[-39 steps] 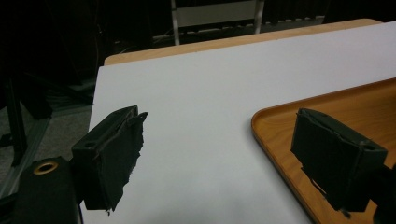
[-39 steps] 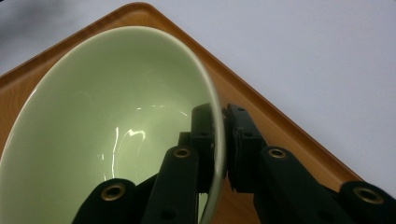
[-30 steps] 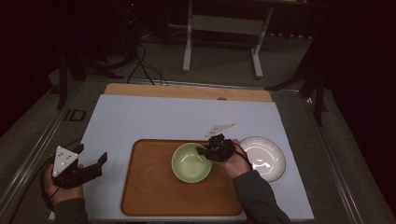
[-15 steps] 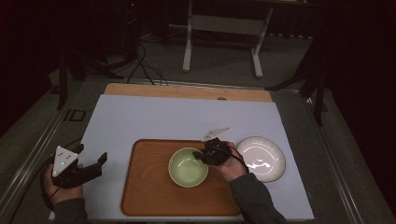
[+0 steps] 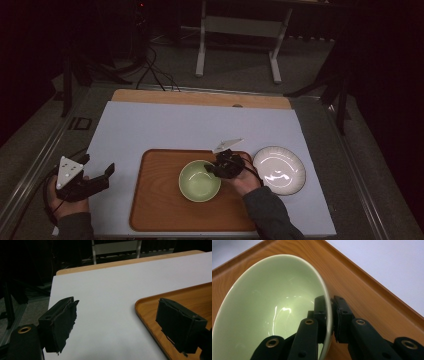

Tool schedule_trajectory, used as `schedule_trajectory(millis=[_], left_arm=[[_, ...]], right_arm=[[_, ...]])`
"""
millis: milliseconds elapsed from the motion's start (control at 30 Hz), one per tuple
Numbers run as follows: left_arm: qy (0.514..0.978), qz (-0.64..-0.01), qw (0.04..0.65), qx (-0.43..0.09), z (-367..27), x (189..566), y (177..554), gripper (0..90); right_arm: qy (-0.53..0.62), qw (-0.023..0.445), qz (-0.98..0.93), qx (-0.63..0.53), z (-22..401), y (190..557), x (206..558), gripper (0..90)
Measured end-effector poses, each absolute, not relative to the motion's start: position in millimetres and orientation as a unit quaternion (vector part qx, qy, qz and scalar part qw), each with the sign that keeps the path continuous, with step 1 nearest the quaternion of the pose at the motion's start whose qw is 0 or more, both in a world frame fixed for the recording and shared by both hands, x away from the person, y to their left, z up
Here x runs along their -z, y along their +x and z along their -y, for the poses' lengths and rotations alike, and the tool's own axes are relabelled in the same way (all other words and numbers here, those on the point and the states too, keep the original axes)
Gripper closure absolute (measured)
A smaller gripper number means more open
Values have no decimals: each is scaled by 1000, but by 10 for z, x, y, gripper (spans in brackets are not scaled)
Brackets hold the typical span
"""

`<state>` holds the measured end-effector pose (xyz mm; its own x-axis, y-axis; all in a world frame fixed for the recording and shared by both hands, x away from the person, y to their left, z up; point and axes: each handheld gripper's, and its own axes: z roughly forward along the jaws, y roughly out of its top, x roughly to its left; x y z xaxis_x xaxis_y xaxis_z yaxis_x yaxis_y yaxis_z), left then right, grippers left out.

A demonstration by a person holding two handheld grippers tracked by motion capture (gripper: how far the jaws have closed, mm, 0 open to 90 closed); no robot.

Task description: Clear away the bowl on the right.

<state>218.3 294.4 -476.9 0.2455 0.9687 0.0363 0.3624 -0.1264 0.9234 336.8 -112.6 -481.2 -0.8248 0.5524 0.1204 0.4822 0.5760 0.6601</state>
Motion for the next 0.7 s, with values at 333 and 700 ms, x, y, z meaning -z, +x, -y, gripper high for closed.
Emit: schedule_trajectory(millis=[333, 700], left_arm=[[662, -502, 430, -354, -2946, 4766, 2180, 165], [661, -503, 430, -353, -2949, 4769, 2180, 165]], right_arm=[[300, 43, -883, -358, 1136, 3401, 4873, 828], [303, 36, -880, -363, 1167, 3422, 4930, 831]])
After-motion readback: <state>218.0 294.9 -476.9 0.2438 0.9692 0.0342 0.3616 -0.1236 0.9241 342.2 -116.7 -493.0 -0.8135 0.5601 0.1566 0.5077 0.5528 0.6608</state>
